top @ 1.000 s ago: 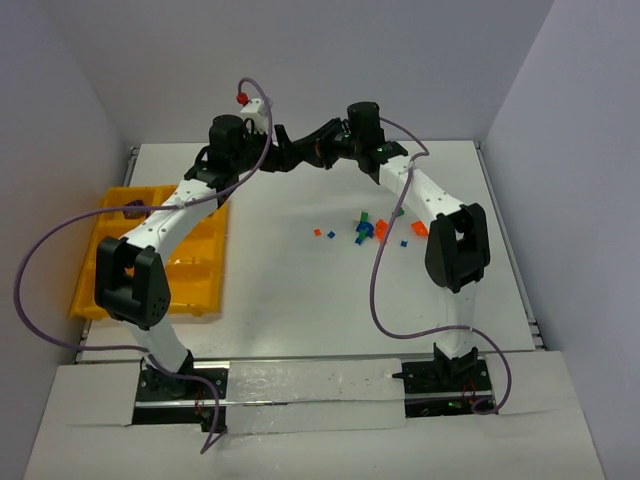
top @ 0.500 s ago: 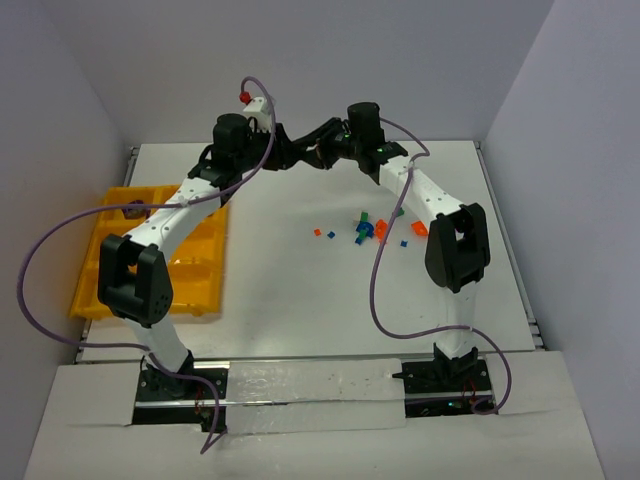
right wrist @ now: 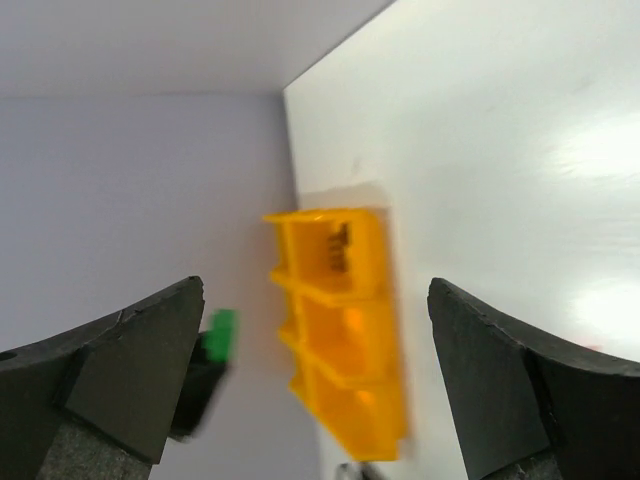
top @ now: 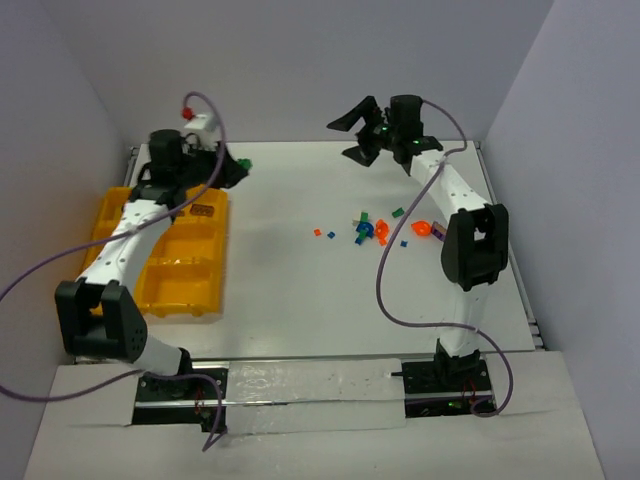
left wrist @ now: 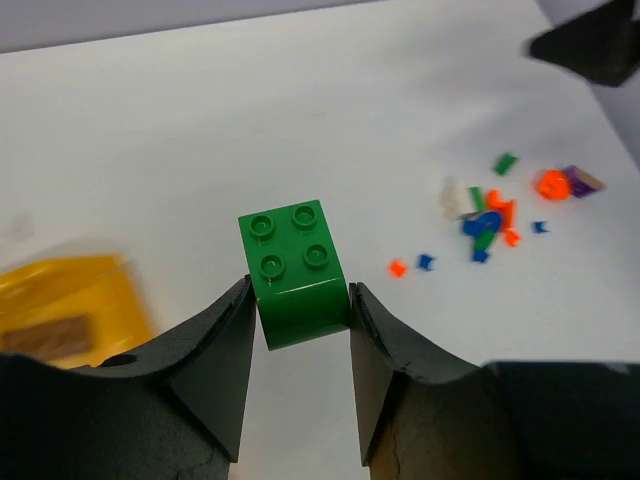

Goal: Sort the legos into containers by color

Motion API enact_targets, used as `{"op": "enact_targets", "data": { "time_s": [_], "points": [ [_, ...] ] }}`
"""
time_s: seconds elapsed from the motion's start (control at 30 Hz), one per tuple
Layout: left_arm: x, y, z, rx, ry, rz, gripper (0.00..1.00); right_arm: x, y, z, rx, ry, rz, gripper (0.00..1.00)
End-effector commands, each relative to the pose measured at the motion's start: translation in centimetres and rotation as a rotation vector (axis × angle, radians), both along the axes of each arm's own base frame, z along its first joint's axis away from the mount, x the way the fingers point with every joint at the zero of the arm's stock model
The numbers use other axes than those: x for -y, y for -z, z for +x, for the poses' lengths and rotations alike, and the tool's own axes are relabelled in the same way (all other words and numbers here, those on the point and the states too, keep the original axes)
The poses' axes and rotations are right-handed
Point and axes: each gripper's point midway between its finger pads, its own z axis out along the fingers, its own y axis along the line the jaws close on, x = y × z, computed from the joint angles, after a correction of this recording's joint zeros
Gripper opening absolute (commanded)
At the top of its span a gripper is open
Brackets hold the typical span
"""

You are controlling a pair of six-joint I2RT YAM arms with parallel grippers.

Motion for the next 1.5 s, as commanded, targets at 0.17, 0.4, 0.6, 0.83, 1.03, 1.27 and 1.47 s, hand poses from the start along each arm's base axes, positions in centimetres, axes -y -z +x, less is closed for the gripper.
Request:
{"op": "enact_targets", "data": {
  "time_s": [0.17,0.4,0.6,0.83,1.03,1.27,1.47],
  "points": [
    [-17.1,-0.7,-6.9,-0.105,-0.168,0.18,0.0,10.7,-2.6,-4.3,0.407,-0.135,-0.561,1.0],
    [-24.3,2.8,-10.3,-0.313,-0.327,0.242,0.0,17.1,1.1,-6.4,0.407,-0.245,-0.996,1.0],
    [-28.0,4.9,-11.0,-0.414,-0.411,0.293,0.0,20.9,4.0,-8.1,0.326,-0.292,-1.197,1.0],
    [-31.7,7.9,-11.2,-0.526,-0.464,0.39,0.02,22.6,7.1,-11.1,0.245,-0.386,-1.185,1.0],
    [-33.5,10.8,-9.9,-0.606,-0.462,0.391,0.09,23.6,7.6,-11.4,0.217,-0.376,-1.199,1.0],
    [-34.5,12.3,-8.5,-0.639,-0.464,0.384,0.26,25.5,9.5,-12.2,0.127,-0.432,-1.209,1.0],
    [-34.2,12.3,-8.5,-0.631,-0.444,0.408,0.56,27.2,11.6,-13.6,0.041,-0.503,-1.216,1.0]
  ]
}}
